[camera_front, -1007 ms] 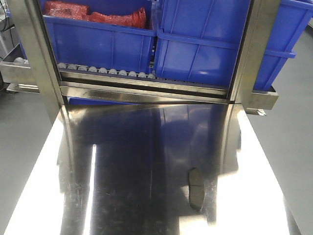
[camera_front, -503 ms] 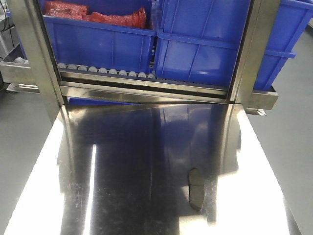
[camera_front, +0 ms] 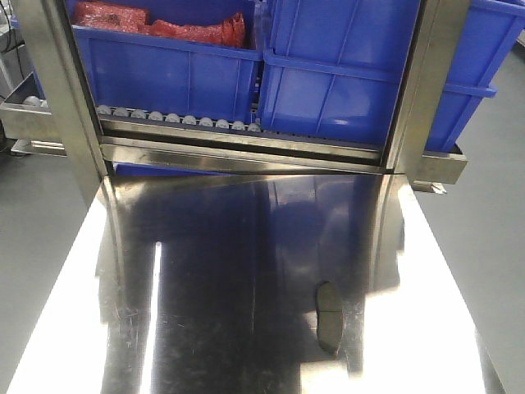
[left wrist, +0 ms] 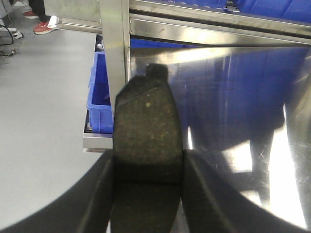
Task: Move and align brake pads A on conveyor
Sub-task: 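Lift the brake pad with the left gripper and pull it back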
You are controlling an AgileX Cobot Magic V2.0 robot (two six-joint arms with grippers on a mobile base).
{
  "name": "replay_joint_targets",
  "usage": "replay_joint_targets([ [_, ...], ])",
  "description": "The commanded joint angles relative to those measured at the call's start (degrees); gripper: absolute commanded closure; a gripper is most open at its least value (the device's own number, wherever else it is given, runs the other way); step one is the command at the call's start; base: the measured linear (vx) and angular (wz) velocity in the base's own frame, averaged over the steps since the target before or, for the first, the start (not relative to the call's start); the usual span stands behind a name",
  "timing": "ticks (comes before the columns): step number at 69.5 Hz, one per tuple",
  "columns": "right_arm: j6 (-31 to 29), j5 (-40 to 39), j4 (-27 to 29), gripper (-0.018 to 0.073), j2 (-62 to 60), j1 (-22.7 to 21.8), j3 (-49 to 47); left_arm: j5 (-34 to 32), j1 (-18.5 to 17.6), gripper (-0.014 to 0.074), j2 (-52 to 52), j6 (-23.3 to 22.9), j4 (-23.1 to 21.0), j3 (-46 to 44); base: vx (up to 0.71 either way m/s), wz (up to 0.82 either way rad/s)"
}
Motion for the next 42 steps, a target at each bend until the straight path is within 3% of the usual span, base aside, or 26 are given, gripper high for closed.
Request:
replay_joint_targets([
  [1, -0.6, -4.1, -0.4, -0.0023, 0.5, -0.4, -1.5, -5.0, 0.0, 0.0602, 0.5, 0.0, 0.7, -1.6, 0.0, 0.0],
  [30, -0.6, -6.2, -0.5, -0.0023, 0.7, -0.4, -1.6, -5.0, 0.0, 0.0602, 0.5, 0.0, 0.7, -1.6, 0.0, 0.0],
  [42, 0.1, -5.4, 0.0, -0.0019, 7.4, -0.4, -4.7, -5.0, 0.0, 0.0602, 0.5, 0.0, 0.7, -1.6, 0.0, 0.0],
])
